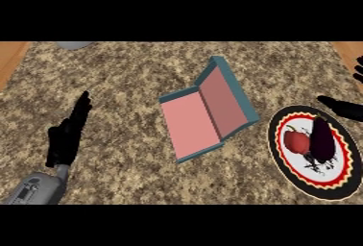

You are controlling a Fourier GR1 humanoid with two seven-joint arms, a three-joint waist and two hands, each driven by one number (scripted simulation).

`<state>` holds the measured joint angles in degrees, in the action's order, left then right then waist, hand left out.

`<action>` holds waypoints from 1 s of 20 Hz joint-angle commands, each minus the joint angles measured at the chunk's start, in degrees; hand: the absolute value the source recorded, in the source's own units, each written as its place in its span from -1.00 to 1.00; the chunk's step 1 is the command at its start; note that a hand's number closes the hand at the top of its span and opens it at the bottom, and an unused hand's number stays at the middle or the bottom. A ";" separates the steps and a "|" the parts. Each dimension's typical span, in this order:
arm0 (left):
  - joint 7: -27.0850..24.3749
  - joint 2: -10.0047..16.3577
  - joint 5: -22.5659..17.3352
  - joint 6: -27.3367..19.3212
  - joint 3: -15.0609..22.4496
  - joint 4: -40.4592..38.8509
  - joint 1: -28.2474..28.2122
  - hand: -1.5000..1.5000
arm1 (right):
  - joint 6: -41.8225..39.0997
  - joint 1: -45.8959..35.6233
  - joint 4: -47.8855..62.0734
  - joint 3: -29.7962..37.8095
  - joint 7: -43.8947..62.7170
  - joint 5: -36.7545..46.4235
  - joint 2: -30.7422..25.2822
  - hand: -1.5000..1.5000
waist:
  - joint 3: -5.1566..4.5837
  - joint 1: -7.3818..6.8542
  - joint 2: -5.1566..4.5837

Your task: Pick the eggplant from the plate and place it in the cardboard box

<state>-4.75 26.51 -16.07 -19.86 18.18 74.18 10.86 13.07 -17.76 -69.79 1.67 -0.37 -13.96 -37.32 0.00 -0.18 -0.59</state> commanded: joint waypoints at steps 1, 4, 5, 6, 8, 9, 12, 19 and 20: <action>1.13 1.56 2.64 -1.88 1.00 0.31 -1.83 0.00 | 15.93 1.11 6.10 7.54 -5.61 2.35 4.63 -1.00 | 0.33 -0.46 0.25; -0.19 3.67 3.75 -2.01 0.24 3.49 -6.51 0.00 | 15.69 3.48 5.44 9.44 -13.21 1.32 7.24 -1.00 | 0.09 -0.35 0.69; 3.14 3.06 4.64 -2.15 0.94 5.74 -6.04 0.00 | 15.23 1.08 9.83 8.07 -15.06 3.68 8.03 -1.00 | 0.08 -0.55 0.56; 2.36 2.29 4.94 -2.05 0.01 5.43 -7.24 0.00 | 12.65 1.58 10.76 7.46 -14.29 5.06 5.66 -1.00 | 0.04 -0.33 0.57; 5.62 3.74 4.71 -2.69 0.16 9.53 -6.55 0.00 | 8.02 3.17 9.84 4.68 -9.07 7.44 -1.06 -1.00 | 0.03 -0.35 0.69; 3.84 3.83 4.49 -2.42 -0.38 7.41 -7.18 0.00 | 7.35 5.15 9.64 2.07 -7.10 9.72 -2.38 -1.00 | -0.03 -0.25 0.68; 4.12 2.92 5.33 -3.04 0.97 8.43 -7.97 0.00 | 1.22 3.93 8.15 -1.63 1.94 13.66 -11.74 -1.00 | -0.18 -0.19 0.88; 5.55 4.72 4.75 -1.12 -0.19 9.41 -7.55 0.00 | -20.07 2.68 3.81 -11.60 17.50 15.01 -19.61 -1.00 | -0.24 -0.63 0.80; 5.83 3.25 5.36 -2.36 0.16 9.25 -6.87 0.00 | -22.00 0.96 3.88 -12.79 19.52 15.66 -19.83 -1.00 | -0.18 -0.88 0.61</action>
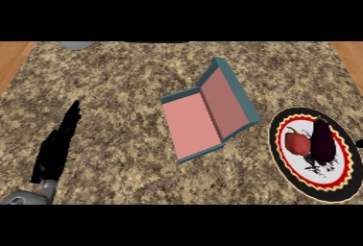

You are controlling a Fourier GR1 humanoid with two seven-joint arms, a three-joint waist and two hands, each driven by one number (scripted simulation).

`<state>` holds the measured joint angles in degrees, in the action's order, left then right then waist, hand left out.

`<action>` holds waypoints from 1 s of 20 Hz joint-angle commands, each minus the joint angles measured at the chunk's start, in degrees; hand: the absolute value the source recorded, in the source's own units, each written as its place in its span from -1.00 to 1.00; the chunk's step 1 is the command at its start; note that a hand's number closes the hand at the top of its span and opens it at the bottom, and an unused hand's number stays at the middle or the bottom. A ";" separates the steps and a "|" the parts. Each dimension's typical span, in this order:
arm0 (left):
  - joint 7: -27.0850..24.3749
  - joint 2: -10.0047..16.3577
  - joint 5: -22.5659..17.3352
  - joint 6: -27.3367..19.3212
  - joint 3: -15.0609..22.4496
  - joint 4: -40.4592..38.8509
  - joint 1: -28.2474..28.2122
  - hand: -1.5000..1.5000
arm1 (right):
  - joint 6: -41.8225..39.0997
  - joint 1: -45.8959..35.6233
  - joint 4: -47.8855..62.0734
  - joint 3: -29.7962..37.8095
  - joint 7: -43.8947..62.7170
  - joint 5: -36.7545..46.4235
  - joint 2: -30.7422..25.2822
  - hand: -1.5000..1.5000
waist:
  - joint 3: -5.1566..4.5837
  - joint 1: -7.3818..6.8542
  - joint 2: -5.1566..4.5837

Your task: Pick the eggplant from the plate and place it in the cardboard box

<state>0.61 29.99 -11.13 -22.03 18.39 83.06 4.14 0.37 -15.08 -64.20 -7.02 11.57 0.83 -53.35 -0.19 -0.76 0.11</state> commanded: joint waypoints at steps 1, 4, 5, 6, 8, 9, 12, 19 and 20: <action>1.07 -0.18 -0.23 0.42 -0.29 1.04 -0.31 0.00 | -10.89 -1.46 -2.60 -5.56 8.34 1.22 -3.06 -1.00 | 0.06 -0.22 -0.08; 1.83 0.11 0.13 0.91 -1.01 1.40 0.17 0.00 | -17.35 -6.73 -3.83 -6.27 16.74 -1.20 -1.87 -1.00 | 0.11 -0.49 -0.20; -0.58 -0.86 0.30 1.63 -2.23 -2.10 0.19 0.00 | -17.19 -4.91 -4.15 -5.41 15.53 -1.13 -0.72 -1.00 | 0.13 0.39 -0.17; 1.89 -1.49 1.58 -0.38 -0.42 2.76 -1.48 0.00 | -16.32 -6.02 -6.37 -7.19 20.42 0.23 1.07 -1.00 | 0.15 0.06 -0.05; 0.55 -0.11 0.59 2.45 -3.44 -0.02 -0.09 0.00 | -15.68 -7.81 -5.54 -7.84 23.57 1.81 4.45 -1.00 | 0.16 0.00 -0.19; 0.05 -0.16 1.53 1.70 -2.70 3.36 -4.05 0.00 | -14.63 -5.61 -7.88 -7.90 24.66 3.04 4.87 -1.00 | 0.17 0.16 -0.05; 6.68 -1.09 3.59 1.88 -3.40 3.52 1.70 0.00 | -12.44 -3.75 -5.72 -6.87 22.71 7.14 7.58 -1.00 | 0.21 0.64 -0.11; 3.45 -5.94 8.44 2.57 -4.05 3.41 -2.91 0.00 | -17.84 -4.52 -6.07 -2.95 28.01 11.29 10.23 -1.00 | 0.19 0.55 -0.10; 1.02 -6.42 7.39 4.12 -6.60 0.68 -3.10 0.00 | -18.40 -1.28 -9.01 -0.52 27.21 10.70 9.36 -1.00 | 0.18 0.80 -0.07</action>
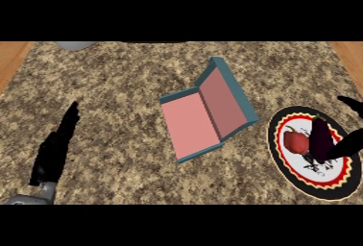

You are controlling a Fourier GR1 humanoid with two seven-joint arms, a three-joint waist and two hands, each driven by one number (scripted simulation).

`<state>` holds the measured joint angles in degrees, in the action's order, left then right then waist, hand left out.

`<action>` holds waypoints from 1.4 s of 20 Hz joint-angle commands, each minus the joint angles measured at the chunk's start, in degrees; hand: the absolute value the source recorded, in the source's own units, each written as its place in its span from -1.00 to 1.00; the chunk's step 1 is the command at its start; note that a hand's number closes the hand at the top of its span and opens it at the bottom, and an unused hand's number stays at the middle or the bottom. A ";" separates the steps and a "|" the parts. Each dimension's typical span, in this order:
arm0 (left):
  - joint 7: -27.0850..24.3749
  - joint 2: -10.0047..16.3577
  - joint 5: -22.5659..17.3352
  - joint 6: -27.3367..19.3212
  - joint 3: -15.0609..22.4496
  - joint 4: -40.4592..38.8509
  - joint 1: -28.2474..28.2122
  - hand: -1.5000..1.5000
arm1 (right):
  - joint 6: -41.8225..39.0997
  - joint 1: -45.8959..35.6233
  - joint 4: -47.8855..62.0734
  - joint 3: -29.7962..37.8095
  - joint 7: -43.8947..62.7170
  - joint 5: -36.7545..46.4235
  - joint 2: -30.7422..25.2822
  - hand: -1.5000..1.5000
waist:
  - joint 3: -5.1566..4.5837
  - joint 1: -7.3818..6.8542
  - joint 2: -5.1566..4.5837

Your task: Pick the eggplant from the plate and place it in the cardboard box

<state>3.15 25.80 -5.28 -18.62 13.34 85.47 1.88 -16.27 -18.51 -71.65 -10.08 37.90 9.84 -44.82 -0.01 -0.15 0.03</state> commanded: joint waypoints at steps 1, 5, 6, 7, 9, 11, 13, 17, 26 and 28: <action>1.68 0.33 1.51 1.63 -1.55 4.44 -3.13 0.00 | -1.70 -2.62 2.68 1.01 2.48 3.55 4.00 -1.00 | 0.01 -0.33 -0.01; 0.56 -1.53 2.17 4.98 -4.46 1.52 -1.80 0.00 | -1.81 -0.23 1.19 3.24 1.49 7.39 6.30 -1.00 | 0.00 -0.03 -0.01; 0.53 -3.17 3.31 4.04 -4.36 -0.56 0.47 0.00 | -0.97 3.11 0.25 3.64 -0.74 7.86 6.09 -1.00 | 0.00 0.17 -0.01; 0.52 -5.35 5.23 2.67 -2.69 -3.24 2.46 0.00 | -0.02 2.91 1.25 3.33 -1.43 9.03 6.68 -1.00 | 0.00 0.24 -0.04; 4.67 -4.44 6.08 3.02 -3.34 4.68 -1.46 0.00 | -2.39 0.78 4.45 5.41 -4.00 9.78 7.17 -1.00 | 0.02 -0.07 -0.02; -2.50 -4.15 4.54 5.90 -6.08 -0.50 -3.91 0.00 | -1.23 1.76 4.75 5.38 -4.00 11.39 8.65 -1.00 | 0.00 -0.03 -0.03; 2.57 -3.34 5.24 7.08 -7.37 5.18 -3.63 0.00 | -3.58 -1.22 5.44 7.59 -3.06 12.16 8.79 -1.00 | 0.01 -0.11 -0.01; 1.13 -5.99 6.67 8.74 -7.82 3.20 -3.97 0.00 | -4.12 1.65 0.48 8.87 -0.35 13.83 10.92 -1.00 | -0.01 0.11 0.03; 4.23 -10.43 11.70 8.98 -9.37 2.85 -0.91 0.00 | -1.17 -0.65 9.71 11.38 -7.29 20.79 15.37 -1.00 | 0.01 0.01 -0.03; 1.69 -10.08 10.97 10.73 -11.26 0.92 -0.59 0.00 | -3.58 4.32 4.21 12.33 -6.71 19.80 14.39 -1.00 | 0.00 0.23 0.02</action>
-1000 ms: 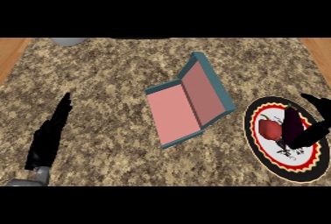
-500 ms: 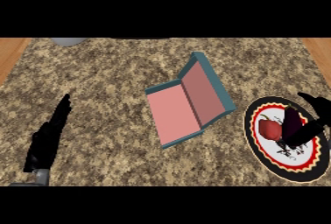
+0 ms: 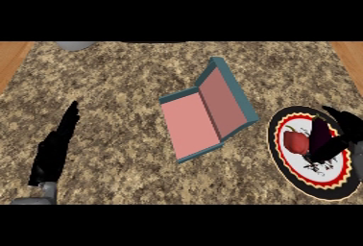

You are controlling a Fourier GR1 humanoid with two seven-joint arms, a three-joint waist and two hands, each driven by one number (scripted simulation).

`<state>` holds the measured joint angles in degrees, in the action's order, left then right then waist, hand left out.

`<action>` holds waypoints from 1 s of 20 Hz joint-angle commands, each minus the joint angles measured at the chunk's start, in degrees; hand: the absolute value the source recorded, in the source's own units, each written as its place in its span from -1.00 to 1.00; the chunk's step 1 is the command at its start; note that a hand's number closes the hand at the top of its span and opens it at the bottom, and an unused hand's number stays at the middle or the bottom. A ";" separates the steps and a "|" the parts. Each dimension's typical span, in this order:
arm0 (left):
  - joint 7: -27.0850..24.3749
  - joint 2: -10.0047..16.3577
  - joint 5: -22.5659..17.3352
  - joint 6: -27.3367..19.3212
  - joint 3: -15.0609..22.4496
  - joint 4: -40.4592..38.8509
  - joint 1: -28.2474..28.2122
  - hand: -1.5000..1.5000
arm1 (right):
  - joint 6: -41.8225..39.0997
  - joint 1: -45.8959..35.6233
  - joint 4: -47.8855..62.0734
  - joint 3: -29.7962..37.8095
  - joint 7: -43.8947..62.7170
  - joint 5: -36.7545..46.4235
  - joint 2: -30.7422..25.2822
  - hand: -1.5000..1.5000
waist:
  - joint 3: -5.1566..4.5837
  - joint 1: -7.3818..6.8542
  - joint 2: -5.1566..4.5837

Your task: Pick the eggplant from the plate and place it in the cardboard box

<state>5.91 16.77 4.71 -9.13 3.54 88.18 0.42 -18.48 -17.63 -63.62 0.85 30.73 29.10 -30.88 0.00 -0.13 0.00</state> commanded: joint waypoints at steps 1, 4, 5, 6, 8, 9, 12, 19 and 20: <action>1.18 -1.12 1.72 0.66 -1.23 3.04 -1.50 0.00 | -2.22 -2.11 0.03 1.80 1.66 1.71 0.75 -1.00 | 0.00 -0.10 0.02; 2.12 -3.03 3.54 -0.07 0.17 1.93 0.25 0.00 | 1.43 0.45 5.08 0.59 -5.39 4.66 1.66 -1.00 | 0.01 -0.03 -0.02; -2.53 0.12 0.23 3.95 -4.58 -3.16 0.74 0.00 | -1.46 -2.36 4.41 0.81 -1.32 4.28 2.04 -1.00 | -0.01 -0.05 -0.03; -4.65 -3.89 3.35 0.47 -1.59 -4.20 0.10 0.00 | -2.77 2.68 -2.93 0.70 0.49 3.36 2.23 -1.00 | -0.03 0.26 0.04; -1.60 -1.53 2.15 3.98 -3.75 -3.09 1.00 0.00 | -2.90 -2.55 4.58 1.59 -0.72 4.77 3.08 -1.00 | -0.01 -0.05 -0.02; -0.39 -0.64 0.64 5.36 -4.02 1.96 -2.59 0.00 | -5.04 -0.52 3.38 3.70 -2.69 2.62 0.52 -1.00 | 0.00 -0.07 0.03; 1.38 -2.59 2.89 3.86 -4.09 0.08 1.24 0.00 | -0.86 -2.35 10.21 3.99 -9.41 5.38 1.35 1.00 | 0.01 -0.10 -0.04; -2.25 -4.30 4.60 2.79 -3.09 -1.75 -0.07 0.00 | 11.35 -2.96 9.29 0.63 -10.36 15.22 1.24 1.00 | 0.01 -0.14 -0.08; -2.69 -5.94 6.18 0.83 -2.11 -2.54 0.39 0.00 | 9.26 -5.47 5.66 -0.42 -4.70 15.44 3.29 1.00 | -0.02 -0.08 -0.03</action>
<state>4.28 12.67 8.87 -6.55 0.81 87.64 -0.27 -11.20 -20.19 -57.06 1.43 23.67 41.58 -28.80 -0.34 -0.15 0.22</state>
